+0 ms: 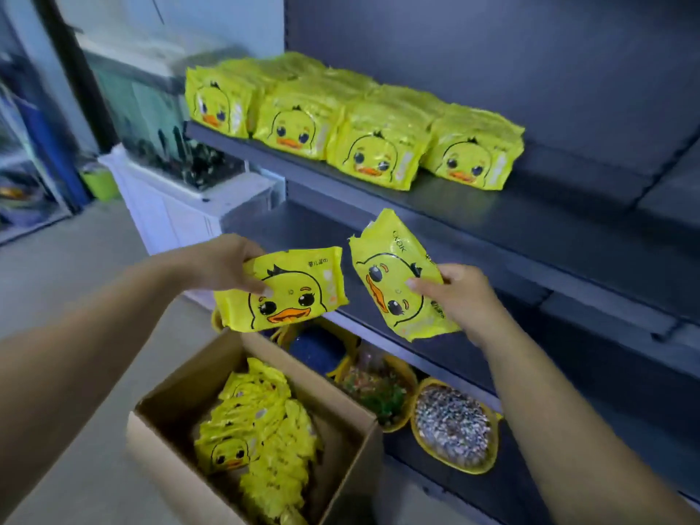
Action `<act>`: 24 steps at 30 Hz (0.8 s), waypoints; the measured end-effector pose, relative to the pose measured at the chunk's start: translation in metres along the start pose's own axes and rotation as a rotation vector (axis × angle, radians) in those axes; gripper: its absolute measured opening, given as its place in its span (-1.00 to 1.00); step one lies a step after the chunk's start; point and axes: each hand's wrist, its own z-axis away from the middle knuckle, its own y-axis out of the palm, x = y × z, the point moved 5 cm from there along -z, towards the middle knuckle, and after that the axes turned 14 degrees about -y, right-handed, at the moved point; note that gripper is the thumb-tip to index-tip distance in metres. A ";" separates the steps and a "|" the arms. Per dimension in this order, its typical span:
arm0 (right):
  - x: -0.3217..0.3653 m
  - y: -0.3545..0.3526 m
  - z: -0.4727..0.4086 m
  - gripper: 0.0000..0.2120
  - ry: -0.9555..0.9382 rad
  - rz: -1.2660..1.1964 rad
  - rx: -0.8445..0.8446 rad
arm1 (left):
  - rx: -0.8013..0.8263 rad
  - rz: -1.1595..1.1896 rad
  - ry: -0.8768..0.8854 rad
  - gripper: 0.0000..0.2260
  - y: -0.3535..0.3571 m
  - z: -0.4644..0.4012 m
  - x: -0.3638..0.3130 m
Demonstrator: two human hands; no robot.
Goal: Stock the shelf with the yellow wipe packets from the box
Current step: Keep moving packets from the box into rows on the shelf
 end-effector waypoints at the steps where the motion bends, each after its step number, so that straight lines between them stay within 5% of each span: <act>1: 0.012 -0.014 -0.001 -0.93 -0.017 0.016 -0.014 | -0.011 -0.002 0.020 -0.84 -0.011 -0.001 -0.010; 11: 0.051 -0.139 -0.068 -0.67 -0.106 0.375 0.030 | 0.048 -0.025 0.213 -0.85 -0.053 -0.018 -0.134; 15: 0.042 -0.165 -0.126 -0.72 -0.143 0.575 0.153 | 0.041 -0.053 0.184 -0.84 -0.046 -0.048 -0.174; 18: 0.030 -0.180 -0.172 -0.53 -0.145 0.659 0.207 | 0.053 -0.057 0.162 -0.85 -0.044 -0.076 -0.203; 21: 0.022 -0.185 -0.214 -0.65 -0.199 0.706 0.249 | 0.004 -0.068 0.155 -0.79 -0.045 -0.096 -0.227; 24: 0.016 -0.183 -0.240 -0.41 -0.219 0.664 0.267 | 0.013 -0.070 0.113 -0.80 -0.042 -0.111 -0.238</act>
